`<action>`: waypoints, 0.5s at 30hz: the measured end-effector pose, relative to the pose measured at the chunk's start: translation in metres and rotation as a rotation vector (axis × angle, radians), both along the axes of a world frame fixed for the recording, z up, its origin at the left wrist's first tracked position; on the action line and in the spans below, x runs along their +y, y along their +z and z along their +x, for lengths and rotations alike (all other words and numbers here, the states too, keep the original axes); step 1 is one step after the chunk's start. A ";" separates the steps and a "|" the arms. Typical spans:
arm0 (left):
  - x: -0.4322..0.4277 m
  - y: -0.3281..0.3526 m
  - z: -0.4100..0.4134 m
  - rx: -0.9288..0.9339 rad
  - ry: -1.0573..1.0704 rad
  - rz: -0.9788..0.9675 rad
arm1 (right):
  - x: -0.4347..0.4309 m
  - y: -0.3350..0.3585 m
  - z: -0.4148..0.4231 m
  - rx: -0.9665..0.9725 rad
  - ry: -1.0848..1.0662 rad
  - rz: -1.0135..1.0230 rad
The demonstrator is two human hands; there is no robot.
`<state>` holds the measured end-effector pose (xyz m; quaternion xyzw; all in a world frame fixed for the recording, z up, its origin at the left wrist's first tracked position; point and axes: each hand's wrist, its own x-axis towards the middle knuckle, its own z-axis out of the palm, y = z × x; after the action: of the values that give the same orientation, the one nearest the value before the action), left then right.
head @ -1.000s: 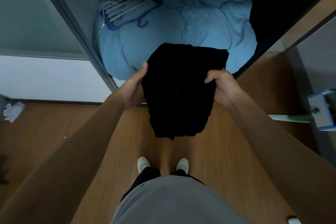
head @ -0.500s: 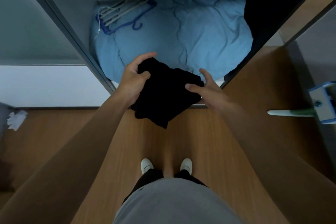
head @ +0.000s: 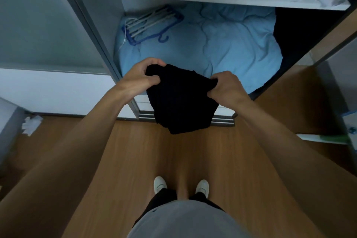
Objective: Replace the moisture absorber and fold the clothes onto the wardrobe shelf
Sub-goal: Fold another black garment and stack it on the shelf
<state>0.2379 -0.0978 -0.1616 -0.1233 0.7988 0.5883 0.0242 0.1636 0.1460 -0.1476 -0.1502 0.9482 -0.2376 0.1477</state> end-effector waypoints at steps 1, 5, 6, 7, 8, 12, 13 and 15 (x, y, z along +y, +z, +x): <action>-0.002 0.000 0.001 -0.033 -0.029 -0.004 | -0.003 0.004 -0.002 0.002 -0.015 -0.020; 0.009 -0.007 -0.008 -0.010 -0.030 -0.140 | -0.017 0.017 -0.004 0.005 -0.055 -0.094; 0.013 -0.008 -0.011 0.027 -0.021 -0.198 | -0.021 0.019 -0.004 -0.002 -0.054 -0.095; 0.015 -0.009 -0.015 0.056 -0.016 -0.260 | -0.025 0.021 -0.004 -0.002 -0.046 -0.087; 0.016 -0.008 -0.018 0.073 -0.013 -0.321 | -0.028 0.023 -0.004 0.006 -0.038 -0.072; 0.003 0.010 -0.025 0.094 0.022 -0.528 | -0.035 0.028 -0.008 0.074 0.017 0.018; -0.002 0.017 -0.026 0.115 0.023 -0.565 | -0.036 0.029 -0.011 0.099 0.037 0.053; -0.011 0.033 -0.029 0.172 0.024 -0.616 | -0.040 0.031 -0.016 0.154 0.050 0.109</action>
<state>0.2093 -0.1084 -0.1290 -0.0840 0.9370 0.3273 -0.0890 0.1471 0.1065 -0.1167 -0.1834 0.9643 -0.1696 0.0881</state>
